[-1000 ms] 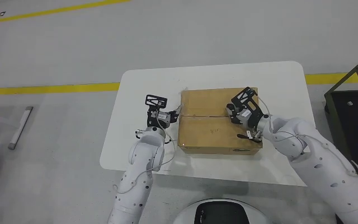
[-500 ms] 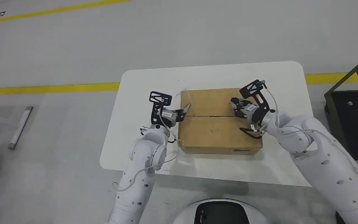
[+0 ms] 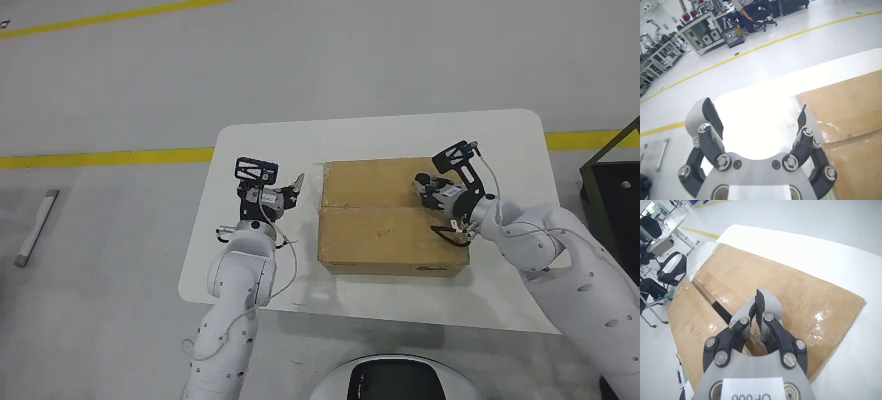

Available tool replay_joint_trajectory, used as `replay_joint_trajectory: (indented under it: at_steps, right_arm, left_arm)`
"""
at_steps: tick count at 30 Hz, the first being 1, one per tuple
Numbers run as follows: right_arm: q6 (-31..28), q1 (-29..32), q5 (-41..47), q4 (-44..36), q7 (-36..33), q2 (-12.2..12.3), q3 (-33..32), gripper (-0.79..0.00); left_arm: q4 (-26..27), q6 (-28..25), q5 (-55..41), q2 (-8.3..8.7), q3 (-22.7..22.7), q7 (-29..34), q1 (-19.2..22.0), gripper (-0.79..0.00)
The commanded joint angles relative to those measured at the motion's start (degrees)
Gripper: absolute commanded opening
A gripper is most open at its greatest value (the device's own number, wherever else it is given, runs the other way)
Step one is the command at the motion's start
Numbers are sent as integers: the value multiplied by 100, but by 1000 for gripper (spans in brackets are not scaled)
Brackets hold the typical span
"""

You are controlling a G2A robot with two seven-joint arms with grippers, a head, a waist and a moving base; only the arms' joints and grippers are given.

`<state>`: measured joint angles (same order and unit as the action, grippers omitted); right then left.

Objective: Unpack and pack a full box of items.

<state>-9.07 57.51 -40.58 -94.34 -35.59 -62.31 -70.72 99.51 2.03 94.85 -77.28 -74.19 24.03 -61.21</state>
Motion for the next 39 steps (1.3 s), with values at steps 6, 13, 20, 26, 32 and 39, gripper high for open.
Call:
replay_joint_trajectory:
  at_steps: [6,13,20,26,32,39]
  right_arm:
    - [-5,11,-25,-29,-32,-12,36,-785]
    - [13,5,-20,-56,-50,-22,37,-785]
    - [24,39,-38,-94,-78,-23,-1,-785]
    - [31,58,-49,-156,-104,-25,-16,-785]
    - [29,94,-81,-188,-113,-20,-75,-785]
    - [36,134,-101,-232,-113,-20,-105,-785]
  left_arm:
    - [-346,88,1248,53,-110,797,-194,0]
    - [-231,240,-323,-76,-104,1267,-67,0]
    - [-33,129,-2287,-149,-423,1838,282,0]
    - [-336,91,-3939,-209,-529,2299,800,0]
    - [-956,344,-4099,-249,-233,2509,1213,0]
    - [-1700,619,-4425,-308,-17,2504,1580,0]
